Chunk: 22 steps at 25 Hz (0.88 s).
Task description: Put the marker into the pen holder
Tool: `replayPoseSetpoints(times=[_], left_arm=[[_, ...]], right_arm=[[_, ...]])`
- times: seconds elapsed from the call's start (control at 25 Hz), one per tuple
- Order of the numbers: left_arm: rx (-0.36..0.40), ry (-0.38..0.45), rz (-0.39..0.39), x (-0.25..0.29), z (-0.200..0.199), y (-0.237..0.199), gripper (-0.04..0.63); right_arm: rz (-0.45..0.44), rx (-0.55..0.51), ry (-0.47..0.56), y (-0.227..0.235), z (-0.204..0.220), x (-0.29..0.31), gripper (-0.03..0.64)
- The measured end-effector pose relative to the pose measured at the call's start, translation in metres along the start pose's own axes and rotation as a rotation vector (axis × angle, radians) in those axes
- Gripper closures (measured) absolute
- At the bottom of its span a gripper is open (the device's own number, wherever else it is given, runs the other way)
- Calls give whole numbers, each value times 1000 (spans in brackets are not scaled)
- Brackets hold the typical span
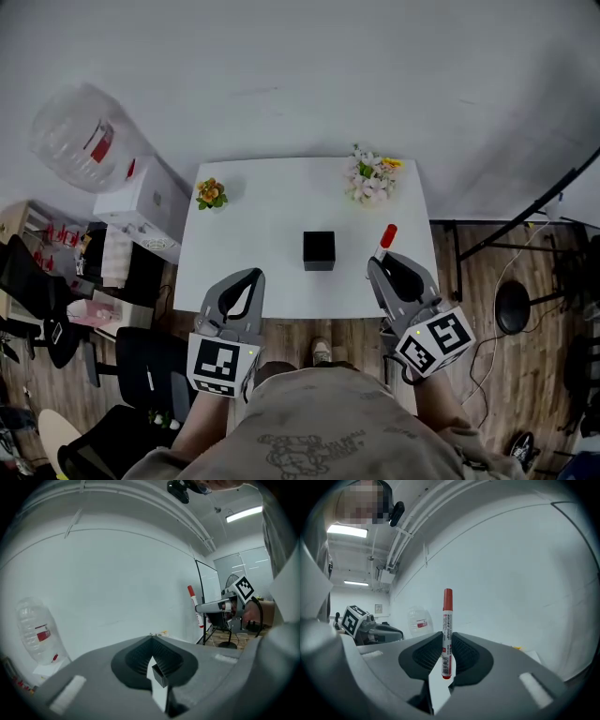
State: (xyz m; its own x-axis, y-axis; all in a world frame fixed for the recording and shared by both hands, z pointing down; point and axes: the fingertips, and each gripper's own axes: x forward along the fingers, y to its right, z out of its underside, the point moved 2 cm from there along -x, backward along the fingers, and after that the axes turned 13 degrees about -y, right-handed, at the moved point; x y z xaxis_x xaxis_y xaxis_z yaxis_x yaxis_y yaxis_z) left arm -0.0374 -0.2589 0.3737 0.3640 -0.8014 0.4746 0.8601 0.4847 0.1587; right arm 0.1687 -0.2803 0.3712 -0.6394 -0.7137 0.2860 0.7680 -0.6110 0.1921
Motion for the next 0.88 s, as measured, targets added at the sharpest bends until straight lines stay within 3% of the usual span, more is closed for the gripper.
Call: replayPoseSetpoints(times=[0.4, 0.6, 0.88], left_arm=[[-34, -28, -39, 23, -2, -29, 595], [-32, -27, -4, 32, -6, -37, 594], [27, -20, 65, 42, -16, -52, 595]], right_arm=[[-48, 20, -41, 16, 2, 41, 525], [-27, 26, -55, 18, -1, 52, 523], [19, 63, -62, 12, -2, 66, 525]])
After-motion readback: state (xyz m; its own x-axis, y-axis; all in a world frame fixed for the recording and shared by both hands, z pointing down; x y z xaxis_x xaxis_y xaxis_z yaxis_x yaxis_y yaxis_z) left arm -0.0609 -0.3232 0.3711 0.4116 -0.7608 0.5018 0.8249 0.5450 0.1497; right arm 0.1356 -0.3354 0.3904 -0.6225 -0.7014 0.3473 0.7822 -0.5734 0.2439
